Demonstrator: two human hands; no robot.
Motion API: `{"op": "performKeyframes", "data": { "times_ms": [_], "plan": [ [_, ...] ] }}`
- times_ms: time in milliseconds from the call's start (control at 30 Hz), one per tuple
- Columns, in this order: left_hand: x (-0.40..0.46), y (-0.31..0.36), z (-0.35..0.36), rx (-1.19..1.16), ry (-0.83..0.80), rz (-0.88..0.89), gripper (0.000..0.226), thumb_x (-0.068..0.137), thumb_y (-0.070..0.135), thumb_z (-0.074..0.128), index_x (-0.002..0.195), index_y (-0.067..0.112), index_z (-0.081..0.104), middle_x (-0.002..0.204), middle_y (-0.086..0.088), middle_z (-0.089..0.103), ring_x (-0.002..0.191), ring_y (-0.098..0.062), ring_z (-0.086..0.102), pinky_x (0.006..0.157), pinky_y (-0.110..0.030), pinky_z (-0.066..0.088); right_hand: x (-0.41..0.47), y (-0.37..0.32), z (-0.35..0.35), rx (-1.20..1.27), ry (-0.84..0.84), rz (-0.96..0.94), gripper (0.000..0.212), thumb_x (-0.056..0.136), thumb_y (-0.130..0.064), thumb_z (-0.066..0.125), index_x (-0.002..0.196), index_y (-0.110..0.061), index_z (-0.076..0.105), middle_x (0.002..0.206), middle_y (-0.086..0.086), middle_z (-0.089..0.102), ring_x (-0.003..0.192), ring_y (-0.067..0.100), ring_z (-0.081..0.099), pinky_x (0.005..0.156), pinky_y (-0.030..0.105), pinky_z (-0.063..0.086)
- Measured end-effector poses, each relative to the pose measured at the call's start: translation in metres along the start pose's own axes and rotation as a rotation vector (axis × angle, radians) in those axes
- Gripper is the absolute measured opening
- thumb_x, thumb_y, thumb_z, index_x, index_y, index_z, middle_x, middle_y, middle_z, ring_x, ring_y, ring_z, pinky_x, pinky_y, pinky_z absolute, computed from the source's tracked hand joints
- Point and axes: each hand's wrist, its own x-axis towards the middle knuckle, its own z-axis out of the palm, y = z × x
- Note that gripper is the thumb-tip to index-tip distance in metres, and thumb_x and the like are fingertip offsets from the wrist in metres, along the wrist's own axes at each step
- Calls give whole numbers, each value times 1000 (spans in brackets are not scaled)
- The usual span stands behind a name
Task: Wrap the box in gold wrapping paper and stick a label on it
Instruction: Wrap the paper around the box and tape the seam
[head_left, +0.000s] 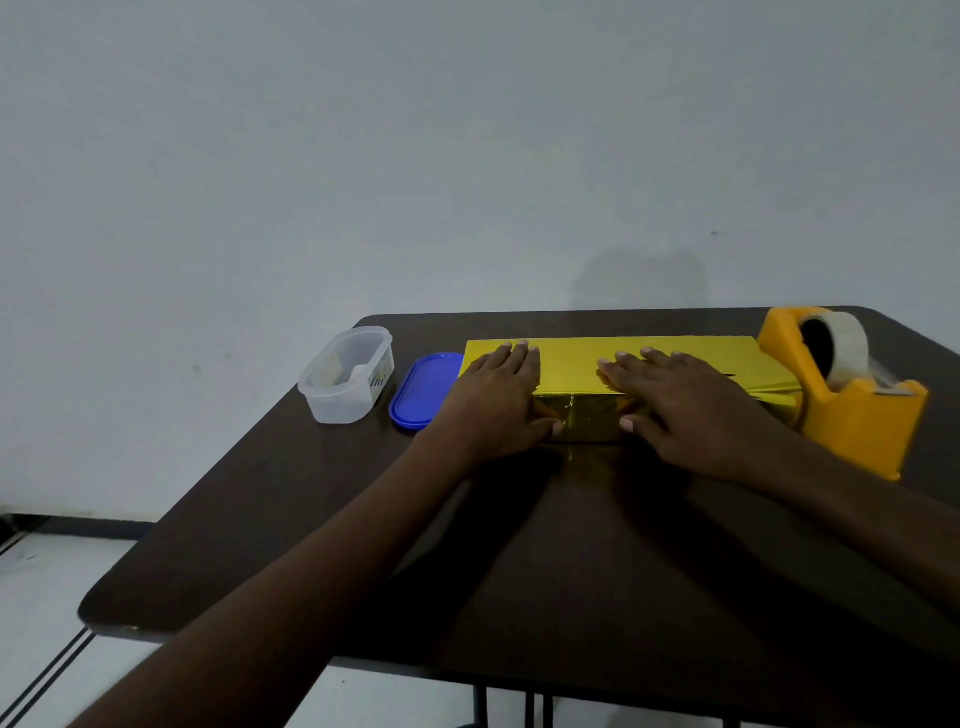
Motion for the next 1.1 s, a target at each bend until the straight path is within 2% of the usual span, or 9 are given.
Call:
{"op": "performKeyframes", "data": {
  "times_ms": [233,433,567,633,700,733,800,933,1100],
  "plan": [
    [7,40,1,6,74,130,87,92,59,47,156,12,11,163,-8,13,151,-20,10,121,-36,11,-5,-4,6,-4,12,16,74,97,-43,50,157,-30,9,164,-1,12,151,21,10,121,38,9],
    [-2,21,5,-15,100,105,80,94,62,41,156,16,17,163,-3,17,150,-17,12,121,-34,10,-11,7,10,101,70,31,73,95,-39,55,156,-29,17,163,-4,16,151,17,11,122,37,9],
    [6,21,0,-98,120,45,73,98,60,29,152,11,29,158,-7,29,148,-20,22,120,-36,17,-20,11,2,190,173,109,62,94,-36,59,150,-22,37,155,5,38,146,24,30,118,41,24],
    [21,25,-7,-116,208,4,62,101,53,28,142,10,47,144,-11,50,136,-24,43,111,-38,31,-28,5,-6,239,433,142,44,92,-30,63,134,-15,59,129,10,64,118,28,59,96,34,46],
    [42,31,-16,-130,289,-29,46,101,43,37,121,10,63,116,-11,68,110,-28,61,93,-38,44,-37,-5,-11,260,602,228,20,94,-29,61,103,-16,72,87,6,73,75,17,61,63,18,40],
    [54,33,-20,-160,297,-41,41,100,39,41,115,9,64,109,-11,70,102,-30,63,88,-39,47,-38,-9,-12,285,595,286,21,95,-32,58,90,-16,72,73,1,69,64,13,56,55,18,34],
    [75,40,-24,-247,202,-39,38,99,35,45,120,6,60,110,-14,69,103,-32,62,87,-42,49,-37,-12,-11,439,421,428,30,96,-37,56,80,-16,70,67,-2,68,60,14,61,53,24,46],
    [104,47,-20,-315,-127,-80,45,101,40,43,131,8,53,128,-15,59,120,-32,53,99,-42,44,-24,-7,-9,1169,95,776,34,98,-33,56,86,-4,69,78,14,72,66,30,72,63,39,62],
    [105,33,-24,-413,-200,-159,38,101,36,48,104,4,67,100,-11,65,95,-26,60,75,-29,41,-9,13,-5,1119,80,816,41,95,-42,59,85,-2,64,82,17,70,64,31,72,62,41,62]
  ]
}}
